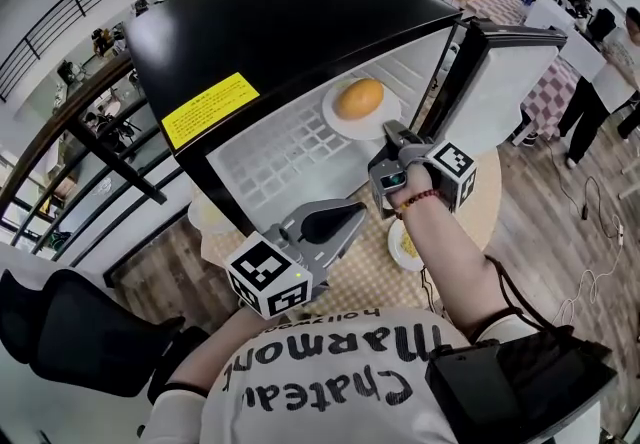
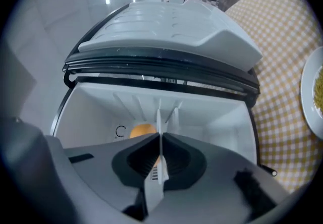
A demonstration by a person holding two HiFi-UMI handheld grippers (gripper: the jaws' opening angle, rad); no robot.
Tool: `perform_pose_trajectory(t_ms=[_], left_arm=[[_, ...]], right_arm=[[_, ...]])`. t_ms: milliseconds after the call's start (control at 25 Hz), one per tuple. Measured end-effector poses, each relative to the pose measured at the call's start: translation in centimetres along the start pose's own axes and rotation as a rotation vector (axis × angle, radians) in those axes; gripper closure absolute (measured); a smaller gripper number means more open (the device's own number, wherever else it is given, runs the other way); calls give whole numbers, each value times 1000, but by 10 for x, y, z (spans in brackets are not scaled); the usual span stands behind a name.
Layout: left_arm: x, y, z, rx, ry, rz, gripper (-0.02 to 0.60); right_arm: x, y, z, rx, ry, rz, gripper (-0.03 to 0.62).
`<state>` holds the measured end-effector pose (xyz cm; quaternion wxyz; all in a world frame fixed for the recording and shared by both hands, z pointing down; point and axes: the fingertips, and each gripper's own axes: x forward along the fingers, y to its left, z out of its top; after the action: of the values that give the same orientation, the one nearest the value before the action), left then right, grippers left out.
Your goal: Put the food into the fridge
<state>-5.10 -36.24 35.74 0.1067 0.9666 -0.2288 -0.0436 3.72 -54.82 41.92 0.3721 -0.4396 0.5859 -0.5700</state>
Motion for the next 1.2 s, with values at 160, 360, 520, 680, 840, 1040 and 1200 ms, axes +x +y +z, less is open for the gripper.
perform_pose_trajectory(t_ms=[160, 360, 520, 680, 840, 1040, 1200], left_arm=[[-3, 3, -2, -29, -6, 7, 574], [-4, 3, 2, -26, -22, 18, 574], [-5, 1, 3, -20, -23, 19, 574], [-4, 1, 5, -16, -28, 25, 574], [-7, 0, 7, -14, -33, 28, 574], [-11, 0, 6, -18, -38, 33, 574], [-13, 1, 7, -27, -43, 34, 574]], right_arm=[[10, 0, -6, -23, 23, -17, 568], [18, -7, -10, -23, 55, -56, 568], [21, -11, -11, -45, 69, -76, 568], [25, -12, -6, -137, 80, -127, 568], [29, -8, -7, -275, 94, -172, 568], [32, -6, -8, -422, 107, -216, 566], [35, -5, -8, -504, 126, -244, 557]])
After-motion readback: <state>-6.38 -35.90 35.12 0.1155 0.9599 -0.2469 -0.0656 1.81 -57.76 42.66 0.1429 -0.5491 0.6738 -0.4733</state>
